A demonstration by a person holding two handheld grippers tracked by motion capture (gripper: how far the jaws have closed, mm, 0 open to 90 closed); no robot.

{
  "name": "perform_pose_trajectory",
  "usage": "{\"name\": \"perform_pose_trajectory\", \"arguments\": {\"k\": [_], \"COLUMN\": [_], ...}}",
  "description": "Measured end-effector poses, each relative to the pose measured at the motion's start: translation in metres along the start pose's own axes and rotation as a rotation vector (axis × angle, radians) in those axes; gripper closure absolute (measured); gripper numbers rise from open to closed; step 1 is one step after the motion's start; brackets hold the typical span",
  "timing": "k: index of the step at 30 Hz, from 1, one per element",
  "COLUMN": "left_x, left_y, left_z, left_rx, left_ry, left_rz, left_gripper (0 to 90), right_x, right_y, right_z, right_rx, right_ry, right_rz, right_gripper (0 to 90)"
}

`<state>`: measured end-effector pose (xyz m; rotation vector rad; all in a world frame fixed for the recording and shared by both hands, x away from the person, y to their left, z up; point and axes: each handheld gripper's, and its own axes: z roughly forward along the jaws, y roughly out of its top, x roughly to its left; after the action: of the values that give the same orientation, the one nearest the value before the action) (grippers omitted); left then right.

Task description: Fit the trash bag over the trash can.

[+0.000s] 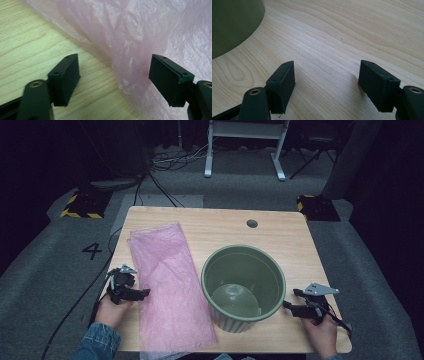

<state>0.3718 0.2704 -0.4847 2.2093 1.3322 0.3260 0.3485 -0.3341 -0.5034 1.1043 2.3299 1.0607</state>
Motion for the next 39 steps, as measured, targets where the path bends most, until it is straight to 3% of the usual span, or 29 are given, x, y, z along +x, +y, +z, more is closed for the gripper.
{"name": "perform_pose_trajectory", "arguments": {"k": [1,5,12,20,22,23,26,28,32,33,36,39], "left_x": [-0.006,-0.018,-0.028,-0.036,-0.035,-0.03,-0.024,-0.022,-0.025,-0.025,-0.027,-0.025], "left_y": [0.001,0.003,0.004,0.009,0.009,0.008,0.006,0.009,0.016,0.016,0.024,0.029], "left_z": [0.002,0.005,0.004,0.007,0.008,0.008,0.003,-0.006,-0.024,-0.024,-0.04,-0.049], "left_rx": [0.013,0.002,-0.026,-0.041,-0.047,-0.062,-0.142,-0.198,-0.266,-0.266,-0.309,-0.332], "left_ry": [0.026,0.008,-0.015,0.005,-0.01,-0.052,-0.12,-0.166,-0.204,-0.204,-0.259,-0.274], "left_rz": [0.03,0.079,0.112,0.111,0.095,0.068,0.028,0.039,0.098,0.098,0.115,0.105], "left_gripper": [23.4,24.3,48.5,79.7,85.2,86.3,87.8,88.0,88.5,88.6,89.0,89.1], "right_x": [0.0,0.0,0.0,0.0,0.0,0.0,0.0,0.0,0.0,0.0,0.0,0.0], "right_y": [0.0,0.0,0.0,0.0,0.0,0.0,0.0,0.0,0.0,0.0,0.0,0.0], "right_z": [0.0,0.0,0.0,0.0,0.0,0.0,0.0,0.0,0.0,0.0,0.0,0.0], "right_rx": [0.0,0.0,0.0,0.0,0.0,0.0,0.0,0.0,0.0,0.0,-0.001,-0.001], "right_ry": [0.0,0.0,0.0,0.001,0.001,0.001,0.001,0.002,0.002,0.002,0.002,0.001], "right_rz": [0.0,0.0,-0.001,-0.001,0.0,-0.001,0.0,-0.001,-0.001,-0.001,-0.001,-0.001], "right_gripper": [29.3,29.3,29.3,29.2,29.1,29.2,29.2,29.5,29.5,29.5,29.6,29.9]}}
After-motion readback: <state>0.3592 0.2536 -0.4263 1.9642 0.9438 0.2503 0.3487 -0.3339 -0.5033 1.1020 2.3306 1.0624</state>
